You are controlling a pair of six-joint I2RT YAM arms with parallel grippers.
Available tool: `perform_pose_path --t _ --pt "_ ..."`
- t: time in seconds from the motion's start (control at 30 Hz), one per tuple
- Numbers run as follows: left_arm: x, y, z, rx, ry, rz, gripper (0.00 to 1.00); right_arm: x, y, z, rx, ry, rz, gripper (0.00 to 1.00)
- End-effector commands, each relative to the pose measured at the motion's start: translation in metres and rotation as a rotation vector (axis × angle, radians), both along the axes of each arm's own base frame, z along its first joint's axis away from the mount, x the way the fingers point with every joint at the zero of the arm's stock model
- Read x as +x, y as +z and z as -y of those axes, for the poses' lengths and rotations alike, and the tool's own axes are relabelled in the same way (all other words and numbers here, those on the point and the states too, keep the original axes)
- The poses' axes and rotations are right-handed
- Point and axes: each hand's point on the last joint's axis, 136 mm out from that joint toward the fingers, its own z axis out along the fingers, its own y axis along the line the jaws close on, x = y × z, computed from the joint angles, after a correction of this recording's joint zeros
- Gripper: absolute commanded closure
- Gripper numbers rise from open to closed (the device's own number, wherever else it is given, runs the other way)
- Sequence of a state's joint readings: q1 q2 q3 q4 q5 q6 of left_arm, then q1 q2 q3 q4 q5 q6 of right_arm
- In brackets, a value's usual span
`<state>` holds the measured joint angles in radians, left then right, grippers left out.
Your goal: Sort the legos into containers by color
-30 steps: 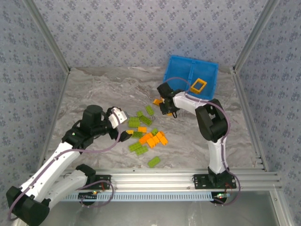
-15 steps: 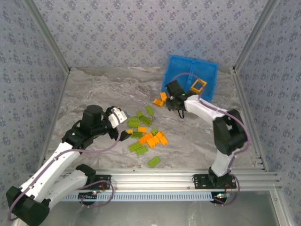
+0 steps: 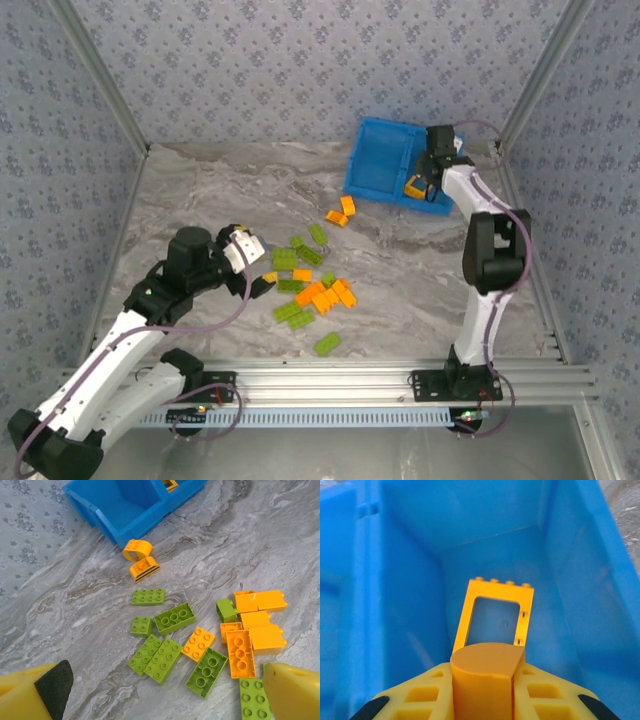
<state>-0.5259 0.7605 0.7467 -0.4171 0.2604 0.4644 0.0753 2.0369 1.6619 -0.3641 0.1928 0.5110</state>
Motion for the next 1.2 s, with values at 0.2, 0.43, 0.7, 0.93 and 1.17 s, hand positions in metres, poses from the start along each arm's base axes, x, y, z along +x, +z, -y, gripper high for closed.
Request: perform_pose_path --t 0.2,0.43,0.7,0.93,1.17 --pt "-0.002 0.001 -0.003 0.010 0.004 0.025 0.01 0.016 -0.004 0.002 -0.004 -0.010 -0.084 0.47" --pt "0.004 -0.002 -0.002 0.009 0.023 0.018 0.01 -0.014 0.042 -0.004 -0.047 0.012 -0.005 0.45" --pt "0.058 -0.013 -0.021 -0.047 0.428 -0.212 0.01 -0.112 0.090 -0.064 0.041 0.186 0.150 0.33" --pt "0.091 -0.044 -0.017 -0.123 0.883 -0.585 0.01 -0.209 0.087 -0.110 0.064 0.358 0.163 0.09" --pt "0.084 -0.095 0.060 -0.283 1.127 -0.840 0.09 -0.248 0.062 -0.105 0.075 0.350 0.047 0.08"
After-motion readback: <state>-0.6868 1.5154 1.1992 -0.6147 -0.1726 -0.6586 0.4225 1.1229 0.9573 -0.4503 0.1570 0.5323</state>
